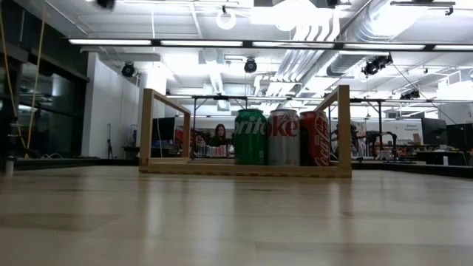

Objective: Place canned beverage on shelf
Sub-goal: Put the left pink-white soda can on the shelf

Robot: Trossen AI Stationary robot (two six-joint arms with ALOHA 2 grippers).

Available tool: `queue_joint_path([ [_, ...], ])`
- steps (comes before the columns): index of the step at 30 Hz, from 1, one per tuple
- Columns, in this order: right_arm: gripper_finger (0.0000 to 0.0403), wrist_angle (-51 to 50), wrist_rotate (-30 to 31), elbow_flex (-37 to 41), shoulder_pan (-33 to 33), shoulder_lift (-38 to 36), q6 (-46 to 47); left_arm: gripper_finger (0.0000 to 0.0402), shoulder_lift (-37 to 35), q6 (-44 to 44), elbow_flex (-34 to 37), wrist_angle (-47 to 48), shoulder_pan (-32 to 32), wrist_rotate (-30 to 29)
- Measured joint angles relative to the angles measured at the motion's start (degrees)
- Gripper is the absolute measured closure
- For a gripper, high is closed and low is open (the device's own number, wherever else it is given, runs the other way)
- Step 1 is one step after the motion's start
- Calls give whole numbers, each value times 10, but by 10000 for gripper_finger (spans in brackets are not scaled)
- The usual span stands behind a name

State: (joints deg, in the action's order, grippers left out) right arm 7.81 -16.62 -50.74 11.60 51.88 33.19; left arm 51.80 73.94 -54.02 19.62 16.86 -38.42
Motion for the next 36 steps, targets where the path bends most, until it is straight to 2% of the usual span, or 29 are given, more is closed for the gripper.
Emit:
queue_joint_path([
  [3,403,138,2,0,-37,35,0,130,-10,-99,0,-171,-52,-9],
  [5,402,217,30,-6,-61,65,-4,130,-5,-154,0,-277,-81,-5],
  [8,387,245,91,-40,-90,112,-40,130,10,-226,0,-414,-116,-4],
  [10,362,235,103,-74,-100,145,-64,130,23,-256,0,-466,-135,1],
  [14,273,165,106,-159,-103,209,-64,130,37,-249,0,-494,-164,36],
  [19,145,27,147,-270,-93,282,-46,130,40,-232,0,-494,-184,67],
  [22,92,-26,151,-332,-89,319,-54,130,40,-232,0,-496,-188,69],
  [26,57,-103,151,-401,-94,357,-137,130,33,-232,0,-501,-193,80],
  [32,47,-180,155,-480,-106,397,-240,130,33,-235,0,-512,-201,83],
  [34,47,-199,185,-500,-113,410,-273,130,32,-232,0,-518,-204,84],
  [36,47,-208,240,-516,-120,425,-306,130,33,-232,0,-521,-207,84],
])
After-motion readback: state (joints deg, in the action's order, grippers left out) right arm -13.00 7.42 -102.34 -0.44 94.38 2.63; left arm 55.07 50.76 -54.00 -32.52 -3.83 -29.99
